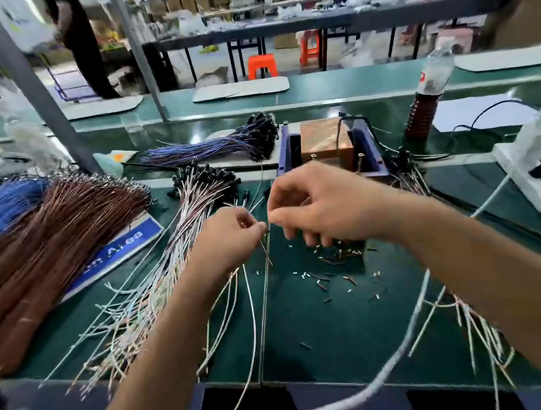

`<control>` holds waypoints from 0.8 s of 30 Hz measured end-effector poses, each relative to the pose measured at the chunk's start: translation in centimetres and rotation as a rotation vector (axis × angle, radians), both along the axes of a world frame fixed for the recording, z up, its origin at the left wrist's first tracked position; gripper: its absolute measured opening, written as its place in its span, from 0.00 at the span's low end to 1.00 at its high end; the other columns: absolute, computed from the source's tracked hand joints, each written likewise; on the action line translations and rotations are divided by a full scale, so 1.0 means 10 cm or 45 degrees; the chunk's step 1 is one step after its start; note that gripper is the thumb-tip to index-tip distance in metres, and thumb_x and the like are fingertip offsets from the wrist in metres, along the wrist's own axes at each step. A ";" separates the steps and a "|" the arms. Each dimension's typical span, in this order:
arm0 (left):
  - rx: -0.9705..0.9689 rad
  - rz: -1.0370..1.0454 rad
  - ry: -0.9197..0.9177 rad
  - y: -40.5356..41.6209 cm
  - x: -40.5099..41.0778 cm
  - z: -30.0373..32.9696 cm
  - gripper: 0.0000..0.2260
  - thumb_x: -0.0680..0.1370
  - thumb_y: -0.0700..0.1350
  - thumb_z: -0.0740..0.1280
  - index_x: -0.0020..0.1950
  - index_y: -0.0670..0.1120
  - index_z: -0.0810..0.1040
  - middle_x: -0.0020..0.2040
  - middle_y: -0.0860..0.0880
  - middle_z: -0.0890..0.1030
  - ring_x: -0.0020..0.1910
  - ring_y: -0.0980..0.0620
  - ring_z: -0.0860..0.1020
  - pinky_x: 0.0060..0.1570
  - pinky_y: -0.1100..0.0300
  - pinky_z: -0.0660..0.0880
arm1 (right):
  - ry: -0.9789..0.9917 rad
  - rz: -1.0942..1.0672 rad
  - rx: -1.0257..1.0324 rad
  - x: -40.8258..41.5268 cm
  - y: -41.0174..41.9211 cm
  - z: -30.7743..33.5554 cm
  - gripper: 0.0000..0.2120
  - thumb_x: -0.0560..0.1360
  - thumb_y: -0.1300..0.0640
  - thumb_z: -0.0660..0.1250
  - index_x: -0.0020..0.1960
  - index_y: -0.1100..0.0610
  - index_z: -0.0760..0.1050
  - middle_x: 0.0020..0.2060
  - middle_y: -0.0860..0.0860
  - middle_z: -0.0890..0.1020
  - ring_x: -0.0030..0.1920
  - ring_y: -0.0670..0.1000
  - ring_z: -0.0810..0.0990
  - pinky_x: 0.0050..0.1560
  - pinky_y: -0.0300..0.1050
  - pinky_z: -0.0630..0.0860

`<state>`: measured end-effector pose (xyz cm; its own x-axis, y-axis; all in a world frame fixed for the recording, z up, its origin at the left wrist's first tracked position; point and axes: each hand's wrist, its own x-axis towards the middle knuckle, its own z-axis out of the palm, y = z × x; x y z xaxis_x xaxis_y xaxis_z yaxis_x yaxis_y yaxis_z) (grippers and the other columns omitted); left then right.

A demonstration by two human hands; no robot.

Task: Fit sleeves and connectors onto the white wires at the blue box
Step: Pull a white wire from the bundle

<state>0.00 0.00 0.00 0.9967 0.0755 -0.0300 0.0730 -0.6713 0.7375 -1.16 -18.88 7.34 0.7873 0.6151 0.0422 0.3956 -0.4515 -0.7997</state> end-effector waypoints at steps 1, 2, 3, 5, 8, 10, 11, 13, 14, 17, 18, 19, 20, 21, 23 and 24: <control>0.259 0.077 -0.035 0.00 0.16 -0.06 0.08 0.78 0.51 0.71 0.44 0.47 0.80 0.43 0.46 0.84 0.44 0.45 0.81 0.46 0.53 0.78 | -0.001 -0.060 -0.195 0.14 0.14 -0.09 0.06 0.83 0.58 0.67 0.49 0.56 0.81 0.38 0.54 0.86 0.31 0.52 0.84 0.28 0.43 0.81; 0.503 0.185 -0.077 0.00 0.29 -0.10 0.09 0.78 0.53 0.71 0.49 0.47 0.80 0.49 0.44 0.83 0.50 0.43 0.81 0.50 0.51 0.77 | 0.017 -0.137 -0.339 0.25 0.25 -0.15 0.08 0.83 0.60 0.64 0.50 0.59 0.81 0.40 0.57 0.86 0.33 0.55 0.86 0.30 0.45 0.83; 0.643 0.224 -0.101 0.01 0.46 -0.18 0.12 0.79 0.53 0.70 0.55 0.46 0.79 0.54 0.42 0.81 0.55 0.40 0.79 0.52 0.50 0.75 | 0.073 -0.170 -0.428 0.36 0.37 -0.26 0.09 0.83 0.62 0.62 0.51 0.60 0.81 0.41 0.58 0.87 0.34 0.56 0.87 0.32 0.47 0.85; 0.773 0.192 -0.106 -0.03 0.68 -0.29 0.15 0.80 0.51 0.68 0.63 0.44 0.74 0.60 0.39 0.75 0.61 0.37 0.75 0.58 0.47 0.73 | 0.196 -0.196 -0.526 0.50 0.56 -0.46 0.11 0.82 0.66 0.58 0.53 0.63 0.80 0.42 0.61 0.86 0.35 0.57 0.87 0.35 0.51 0.86; 0.857 0.150 -0.128 0.01 0.98 -0.44 0.12 0.83 0.47 0.62 0.65 0.45 0.75 0.63 0.37 0.72 0.63 0.36 0.71 0.61 0.47 0.69 | 0.220 -0.244 -0.561 0.65 0.69 -0.66 0.09 0.80 0.70 0.57 0.47 0.61 0.74 0.41 0.64 0.84 0.36 0.63 0.88 0.37 0.59 0.86; 0.957 0.172 -0.178 0.06 1.11 -0.48 0.11 0.84 0.47 0.61 0.63 0.45 0.77 0.63 0.38 0.73 0.64 0.37 0.70 0.62 0.48 0.68 | 0.167 -0.284 -0.517 0.70 0.74 -0.75 0.09 0.77 0.70 0.59 0.43 0.59 0.72 0.37 0.63 0.83 0.33 0.64 0.87 0.35 0.61 0.86; 0.964 0.180 -0.200 0.08 1.16 -0.48 0.11 0.84 0.47 0.62 0.63 0.45 0.78 0.63 0.38 0.73 0.64 0.38 0.70 0.63 0.48 0.67 | 0.145 -0.317 -0.476 0.73 0.76 -0.79 0.08 0.76 0.70 0.59 0.43 0.60 0.73 0.35 0.63 0.83 0.32 0.64 0.86 0.34 0.62 0.85; 0.896 0.216 -0.186 0.15 1.25 -0.44 0.12 0.84 0.50 0.63 0.62 0.45 0.79 0.62 0.37 0.77 0.65 0.37 0.72 0.64 0.48 0.66 | 0.115 -0.391 -0.357 0.78 0.81 -0.83 0.05 0.76 0.68 0.62 0.45 0.63 0.76 0.35 0.62 0.84 0.33 0.63 0.86 0.36 0.60 0.86; 0.780 0.259 -0.164 0.19 1.28 -0.41 0.12 0.84 0.50 0.63 0.61 0.44 0.80 0.61 0.38 0.79 0.65 0.38 0.73 0.64 0.48 0.66 | 0.097 -0.441 -0.282 0.79 0.85 -0.84 0.05 0.77 0.66 0.62 0.47 0.63 0.77 0.38 0.62 0.84 0.36 0.63 0.86 0.39 0.58 0.86; -0.047 0.381 -0.162 0.23 1.31 -0.22 0.08 0.83 0.43 0.64 0.49 0.43 0.80 0.50 0.40 0.83 0.53 0.41 0.80 0.58 0.47 0.76 | -0.025 -0.557 0.013 0.80 0.96 -0.84 0.07 0.82 0.60 0.63 0.57 0.60 0.77 0.50 0.58 0.84 0.51 0.59 0.83 0.50 0.51 0.78; -0.443 0.424 -0.175 0.21 1.28 -0.15 0.09 0.83 0.39 0.63 0.44 0.43 0.78 0.43 0.42 0.81 0.44 0.44 0.80 0.49 0.49 0.78 | -0.050 -0.550 0.107 0.77 1.01 -0.82 0.09 0.83 0.59 0.62 0.61 0.60 0.76 0.53 0.58 0.83 0.54 0.59 0.82 0.55 0.53 0.77; -0.832 0.466 -0.183 0.18 1.24 -0.06 0.12 0.84 0.38 0.62 0.41 0.44 0.75 0.38 0.44 0.78 0.35 0.48 0.78 0.38 0.54 0.77 | -0.063 -0.533 0.197 0.75 1.05 -0.80 0.10 0.84 0.58 0.62 0.63 0.61 0.75 0.56 0.58 0.83 0.57 0.58 0.81 0.59 0.56 0.77; -1.197 0.478 -0.178 0.16 1.21 0.04 0.13 0.85 0.39 0.60 0.40 0.44 0.73 0.34 0.46 0.76 0.28 0.51 0.76 0.30 0.59 0.75 | -0.051 -0.517 0.282 0.74 1.08 -0.77 0.11 0.85 0.57 0.62 0.64 0.61 0.74 0.57 0.58 0.82 0.57 0.58 0.81 0.61 0.58 0.76; -1.453 0.494 -0.177 0.15 1.18 0.15 0.14 0.86 0.42 0.59 0.41 0.44 0.72 0.33 0.47 0.75 0.24 0.53 0.73 0.26 0.62 0.72 | -0.018 -0.508 0.379 0.73 1.10 -0.73 0.11 0.86 0.57 0.62 0.64 0.62 0.74 0.56 0.58 0.82 0.57 0.57 0.81 0.61 0.60 0.77; -1.776 0.485 -0.236 0.18 1.14 0.37 0.16 0.87 0.46 0.56 0.42 0.44 0.72 0.33 0.47 0.74 0.26 0.52 0.72 0.26 0.63 0.71 | 0.070 -0.515 0.572 0.76 1.10 -0.62 0.10 0.86 0.57 0.63 0.63 0.63 0.74 0.53 0.57 0.83 0.54 0.55 0.82 0.60 0.63 0.78; -1.937 0.419 -0.301 0.21 1.13 0.46 0.16 0.88 0.46 0.56 0.42 0.43 0.72 0.34 0.47 0.74 0.28 0.52 0.72 0.27 0.62 0.72 | 0.102 -0.520 0.642 0.78 1.09 -0.55 0.10 0.86 0.56 0.63 0.62 0.62 0.74 0.51 0.57 0.82 0.51 0.56 0.82 0.59 0.64 0.79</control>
